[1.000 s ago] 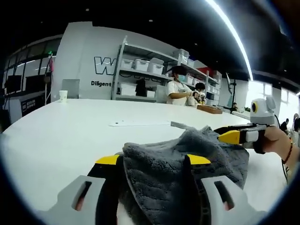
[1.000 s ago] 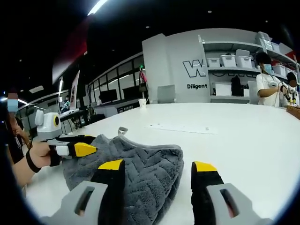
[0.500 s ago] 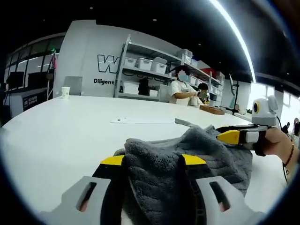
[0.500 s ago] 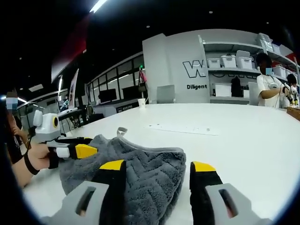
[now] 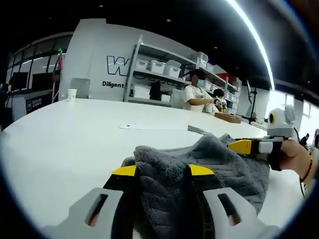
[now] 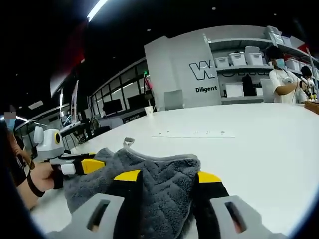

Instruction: Open the folded towel by lifting each exposed corner and separating the folded layers until the towel lies flat within the target outline without major curled edges

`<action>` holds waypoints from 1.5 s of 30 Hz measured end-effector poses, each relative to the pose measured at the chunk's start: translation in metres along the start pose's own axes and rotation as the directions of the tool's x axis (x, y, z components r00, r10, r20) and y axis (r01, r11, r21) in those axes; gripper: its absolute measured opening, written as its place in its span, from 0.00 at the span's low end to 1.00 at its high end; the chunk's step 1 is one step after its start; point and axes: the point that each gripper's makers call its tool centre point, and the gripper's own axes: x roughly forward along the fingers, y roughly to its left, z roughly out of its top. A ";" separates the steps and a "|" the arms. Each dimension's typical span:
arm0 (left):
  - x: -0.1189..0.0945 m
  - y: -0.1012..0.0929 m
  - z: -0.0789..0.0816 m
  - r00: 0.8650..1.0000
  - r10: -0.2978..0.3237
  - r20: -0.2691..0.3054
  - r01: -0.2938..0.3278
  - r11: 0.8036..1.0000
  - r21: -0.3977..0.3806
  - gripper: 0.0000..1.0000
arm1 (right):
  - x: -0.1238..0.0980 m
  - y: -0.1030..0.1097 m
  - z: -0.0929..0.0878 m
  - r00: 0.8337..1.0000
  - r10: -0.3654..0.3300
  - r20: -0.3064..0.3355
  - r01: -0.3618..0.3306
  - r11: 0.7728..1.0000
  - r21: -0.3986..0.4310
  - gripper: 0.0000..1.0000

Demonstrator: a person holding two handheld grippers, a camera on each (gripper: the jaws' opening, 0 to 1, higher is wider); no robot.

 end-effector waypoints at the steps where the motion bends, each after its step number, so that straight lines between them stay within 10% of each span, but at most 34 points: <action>1: -0.001 -0.002 0.000 1.000 0.000 0.002 0.000 1.000 0.010 0.33 | -0.001 -0.002 -0.001 1.000 -0.007 -0.003 0.007 1.000 0.005 0.33; 13: -0.004 0.001 0.002 0.999 0.025 0.045 -0.026 1.000 0.013 0.13 | -0.007 -0.005 -0.001 1.000 -0.016 0.013 0.016 1.000 0.007 0.09; 45: -0.019 -0.008 0.026 0.985 -0.063 0.160 0.066 0.998 -0.012 0.01 | -0.026 -0.006 0.010 0.995 -0.095 0.034 0.094 0.995 0.042 0.00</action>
